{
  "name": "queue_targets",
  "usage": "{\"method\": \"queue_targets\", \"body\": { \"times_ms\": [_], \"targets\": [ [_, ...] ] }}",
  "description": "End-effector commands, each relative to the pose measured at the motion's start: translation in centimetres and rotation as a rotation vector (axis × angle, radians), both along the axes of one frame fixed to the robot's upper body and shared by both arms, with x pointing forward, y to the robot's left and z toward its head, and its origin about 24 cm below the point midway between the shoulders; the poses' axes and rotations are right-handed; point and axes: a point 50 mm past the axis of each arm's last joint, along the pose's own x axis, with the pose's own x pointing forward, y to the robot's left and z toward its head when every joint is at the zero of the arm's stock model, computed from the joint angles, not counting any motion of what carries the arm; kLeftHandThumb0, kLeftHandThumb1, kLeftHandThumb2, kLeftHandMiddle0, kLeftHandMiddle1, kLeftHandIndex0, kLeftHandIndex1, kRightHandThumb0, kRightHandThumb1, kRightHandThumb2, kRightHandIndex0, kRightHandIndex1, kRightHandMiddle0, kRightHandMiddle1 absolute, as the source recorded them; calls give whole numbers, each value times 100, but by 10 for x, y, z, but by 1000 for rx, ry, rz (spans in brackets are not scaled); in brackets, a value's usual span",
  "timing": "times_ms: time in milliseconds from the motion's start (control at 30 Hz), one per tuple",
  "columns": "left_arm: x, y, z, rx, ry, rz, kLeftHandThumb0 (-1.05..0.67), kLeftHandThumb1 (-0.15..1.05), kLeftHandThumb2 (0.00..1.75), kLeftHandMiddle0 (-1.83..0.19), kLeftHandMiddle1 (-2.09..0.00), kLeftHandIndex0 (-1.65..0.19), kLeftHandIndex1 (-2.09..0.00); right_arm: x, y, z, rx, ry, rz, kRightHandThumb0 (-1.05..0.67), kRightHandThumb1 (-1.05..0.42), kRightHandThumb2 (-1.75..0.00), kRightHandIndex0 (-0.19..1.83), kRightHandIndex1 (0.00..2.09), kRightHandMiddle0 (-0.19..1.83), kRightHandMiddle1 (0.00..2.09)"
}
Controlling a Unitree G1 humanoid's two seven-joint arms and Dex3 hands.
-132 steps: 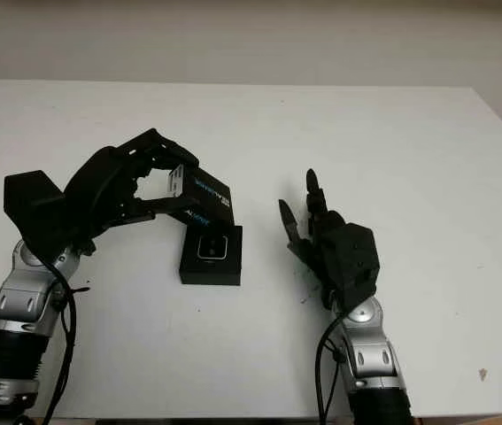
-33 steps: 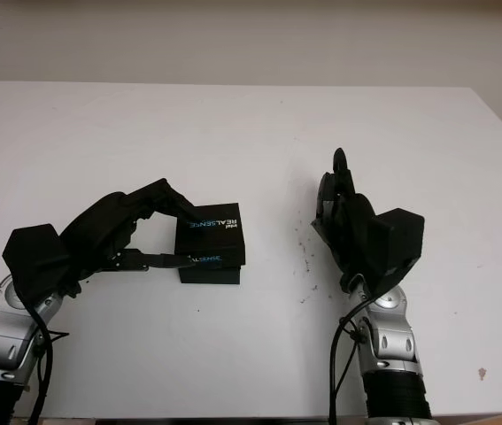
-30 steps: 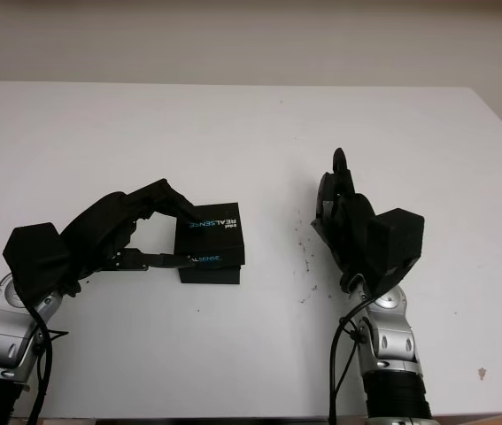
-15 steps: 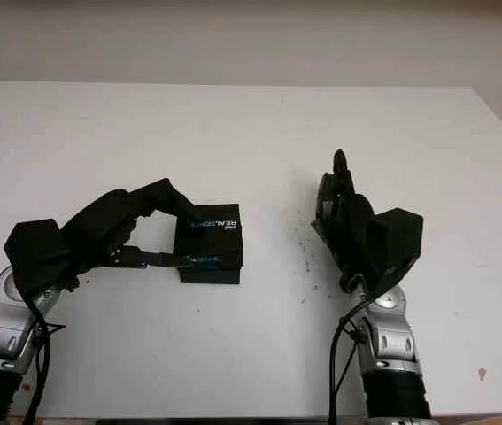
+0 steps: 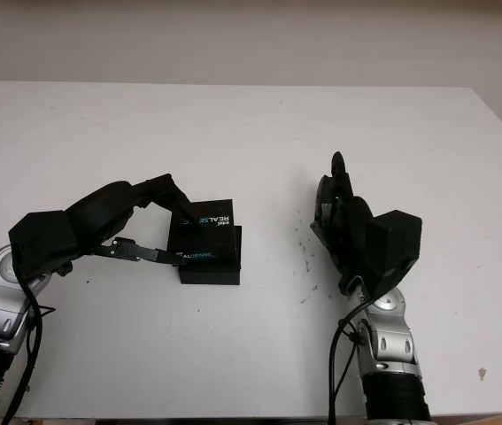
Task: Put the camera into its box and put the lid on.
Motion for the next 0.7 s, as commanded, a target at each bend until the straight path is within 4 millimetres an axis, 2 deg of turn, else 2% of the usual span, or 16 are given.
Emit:
{"method": "queue_targets", "body": {
  "times_ms": [0, 367, 667],
  "targets": [
    [1, 0, -1, 26, 0, -16, -22, 104, 5, -30, -159, -21, -145, -1, 0, 4, -7, -14, 7, -75, -105, -77, -19, 0, -19, 0],
    [1, -10, 3, 56, -37, -90, -20, 105, 6, -26, -157, -19, -147, 1, 1, 4, -7, -10, 10, -75, -105, -77, -19, 0, -19, 0],
    [-6, -17, 6, 36, -62, -155, -21, 104, 5, -28, -161, -21, -152, 1, 0, 4, -8, -8, 8, -75, -105, -77, -19, 0, -19, 0]
  ]
}}
